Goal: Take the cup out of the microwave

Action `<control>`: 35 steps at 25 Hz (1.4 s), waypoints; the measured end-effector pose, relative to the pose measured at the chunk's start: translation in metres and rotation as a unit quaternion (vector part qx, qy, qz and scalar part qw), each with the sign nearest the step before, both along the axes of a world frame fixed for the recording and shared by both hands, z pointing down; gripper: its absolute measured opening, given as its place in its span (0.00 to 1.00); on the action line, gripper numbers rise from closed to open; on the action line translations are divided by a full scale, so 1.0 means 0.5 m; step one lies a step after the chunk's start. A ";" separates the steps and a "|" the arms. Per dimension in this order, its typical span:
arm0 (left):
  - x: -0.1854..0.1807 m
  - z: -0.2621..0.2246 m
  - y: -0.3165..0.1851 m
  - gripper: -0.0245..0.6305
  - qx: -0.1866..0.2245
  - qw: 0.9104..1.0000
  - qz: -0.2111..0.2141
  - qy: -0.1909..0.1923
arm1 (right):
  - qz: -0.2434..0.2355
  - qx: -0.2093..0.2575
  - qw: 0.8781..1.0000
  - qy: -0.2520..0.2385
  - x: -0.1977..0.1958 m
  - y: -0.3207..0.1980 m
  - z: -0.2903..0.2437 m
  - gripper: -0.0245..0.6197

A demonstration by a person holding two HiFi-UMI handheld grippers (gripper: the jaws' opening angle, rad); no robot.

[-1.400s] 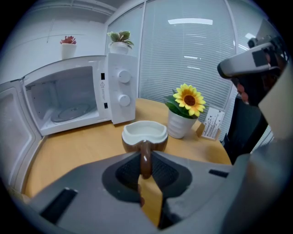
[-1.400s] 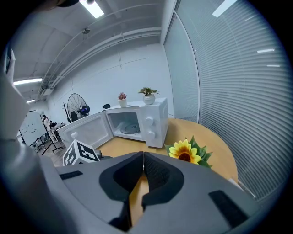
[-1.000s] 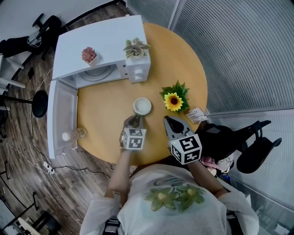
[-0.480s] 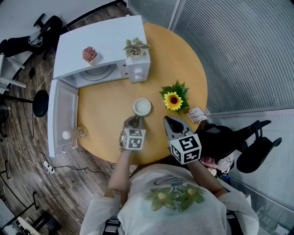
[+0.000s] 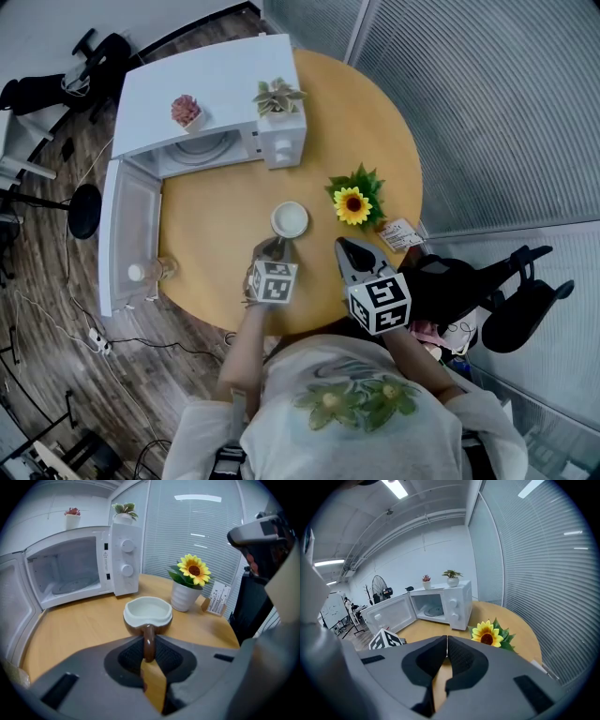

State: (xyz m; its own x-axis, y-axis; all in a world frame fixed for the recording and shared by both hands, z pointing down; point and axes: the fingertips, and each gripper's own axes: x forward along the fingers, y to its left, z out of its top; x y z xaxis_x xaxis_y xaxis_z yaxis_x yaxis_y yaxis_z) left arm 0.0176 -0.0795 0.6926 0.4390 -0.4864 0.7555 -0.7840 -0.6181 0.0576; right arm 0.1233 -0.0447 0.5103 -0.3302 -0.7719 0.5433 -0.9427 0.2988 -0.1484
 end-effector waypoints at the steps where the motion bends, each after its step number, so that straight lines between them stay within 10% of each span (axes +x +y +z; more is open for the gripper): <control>1: 0.000 0.003 0.001 0.12 -0.001 1.000 0.000 -0.003 | 0.000 0.000 1.000 0.000 0.000 0.002 0.001 0.07; 20: -0.003 0.039 0.002 0.12 -0.011 0.999 0.002 -0.048 | 0.000 -0.001 1.000 -0.005 -0.001 0.043 0.007 0.07; 35: -0.002 0.009 0.013 0.19 -0.045 0.999 -0.014 -0.014 | -0.014 0.003 1.000 -0.008 -0.027 0.072 0.004 0.07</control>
State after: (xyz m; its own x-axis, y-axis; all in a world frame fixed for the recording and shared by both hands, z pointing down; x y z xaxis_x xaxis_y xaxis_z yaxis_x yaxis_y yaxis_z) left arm 0.0167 -0.0728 0.6969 0.4034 -0.4286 0.8084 -0.8035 -0.5886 0.0889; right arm 0.1098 -0.0087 0.5124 -0.3606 -0.7650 0.5336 -0.9313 0.3268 -0.1609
